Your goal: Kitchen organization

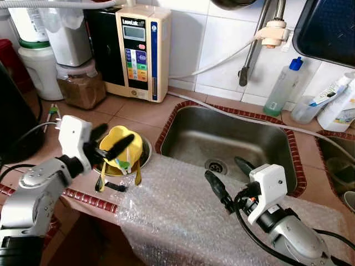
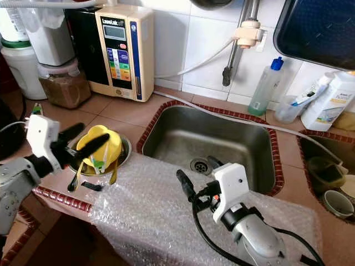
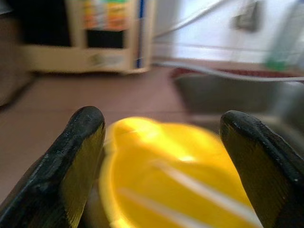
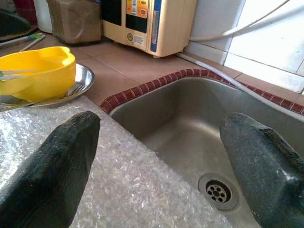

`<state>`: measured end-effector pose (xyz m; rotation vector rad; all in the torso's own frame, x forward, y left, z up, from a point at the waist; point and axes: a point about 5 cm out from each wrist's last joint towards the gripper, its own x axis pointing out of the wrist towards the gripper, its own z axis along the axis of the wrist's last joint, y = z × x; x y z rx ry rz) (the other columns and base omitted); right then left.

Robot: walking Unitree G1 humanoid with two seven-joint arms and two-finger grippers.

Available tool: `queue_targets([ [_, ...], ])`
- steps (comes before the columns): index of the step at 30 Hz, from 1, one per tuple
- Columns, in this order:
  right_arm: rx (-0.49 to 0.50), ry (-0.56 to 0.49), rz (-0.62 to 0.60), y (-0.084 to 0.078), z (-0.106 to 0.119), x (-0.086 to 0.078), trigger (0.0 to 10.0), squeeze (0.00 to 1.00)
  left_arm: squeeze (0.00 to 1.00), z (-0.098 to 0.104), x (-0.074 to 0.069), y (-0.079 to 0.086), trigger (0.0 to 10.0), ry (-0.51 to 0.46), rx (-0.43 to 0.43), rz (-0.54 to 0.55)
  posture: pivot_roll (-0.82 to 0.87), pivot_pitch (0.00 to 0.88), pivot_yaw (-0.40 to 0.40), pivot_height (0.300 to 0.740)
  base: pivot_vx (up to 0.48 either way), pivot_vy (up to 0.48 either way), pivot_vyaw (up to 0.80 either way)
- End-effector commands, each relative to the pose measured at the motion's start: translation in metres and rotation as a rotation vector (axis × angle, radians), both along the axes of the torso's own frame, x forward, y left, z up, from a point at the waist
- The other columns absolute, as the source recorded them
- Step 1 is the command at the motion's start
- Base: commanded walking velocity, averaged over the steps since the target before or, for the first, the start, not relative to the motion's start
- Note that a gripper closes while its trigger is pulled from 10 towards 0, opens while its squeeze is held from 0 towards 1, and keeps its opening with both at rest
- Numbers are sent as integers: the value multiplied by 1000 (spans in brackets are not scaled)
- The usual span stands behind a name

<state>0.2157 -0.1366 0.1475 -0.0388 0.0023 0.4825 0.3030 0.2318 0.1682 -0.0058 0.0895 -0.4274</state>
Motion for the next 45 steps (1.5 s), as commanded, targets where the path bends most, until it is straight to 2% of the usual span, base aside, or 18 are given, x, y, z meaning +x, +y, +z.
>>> queue_targets([
  [1,-9,-13,-4,0,1,2,10000,0,0,2,4,2,10000,-10,13,31,138,0,-27,740,0,0,0],
  [5,-11,-24,-7,0,4,2,10000,0,0,-14,5,-1,10000,94,50,23,129,0,-24,740,0,0,0],
  [7,-17,-27,-9,0,4,1,10000,0,0,-14,5,-2,10000,72,54,6,126,0,-23,740,0,0,0],
  [10,-19,-25,-17,-2,3,1,10000,0,0,-18,4,-1,10000,126,37,-4,127,0,-22,740,0,0,0],
  [13,-21,-29,-26,-3,3,1,10000,0,0,-9,5,6,10000,85,30,-3,135,0,-27,740,0,0,0],
  [14,-21,-29,-26,-3,3,1,10000,0,0,-2,7,9,10000,45,1,14,138,0,-28,740,0,0,0],
  [15,-19,-27,-26,-3,2,1,10000,0,0,17,8,16,10000,-59,-59,50,150,0,-34,740,0,0,0],
  [16,-19,-27,-26,-3,2,1,10000,0,0,17,8,16,10000,-59,-59,50,150,0,-34,740,0,0,0],
  [17,-18,-25,-26,-3,2,1,10000,0,0,22,6,19,10000,-83,-86,64,156,0,-37,740,0,0,0],
  [21,-15,-17,-7,-1,-1,5,10000,0,0,10,-18,11,10000,47,-219,-98,172,0,-53,740,0,0,0],
  [23,-22,-19,-1,-1,0,6,10000,0,0,8,-24,8,10000,70,-244,-149,173,0,-54,740,0,0,0],
  [29,-33,-23,5,-4,1,9,10000,0,0,8,-32,4,10000,23,-147,-212,180,0,-69,740,0,0,0],
  [34,-31,-22,7,-5,0,10,10000,0,0,2,-50,1,10000,76,-140,-317,186,0,-71,740,0,0,0],
  [35,-31,-23,8,-5,0,11,10000,0,247,2,-51,2,10000,76,-139,-324,188,0,-73,740,0,0,0],
  [36,-30,-25,8,-4,0,12,10000,0,1000,1,-52,2,10000,69,-123,-326,190,0,-74,740,0,0,0],
  [43,-35,-37,4,-5,2,15,10000,0,1000,-2,-47,3,10000,-27,35,-247,189,0,-76,740,0,0,0],
  [44,-37,-39,3,-6,2,15,10000,0,839,-1,-45,2,10000,-60,75,-228,189,0,-77,740,0,0,0],
  [45,-38,-40,1,-6,2,15,10000,0,839,0,-44,0,10000,-84,111,-219,186,0,-77,740,0,0,0],
])
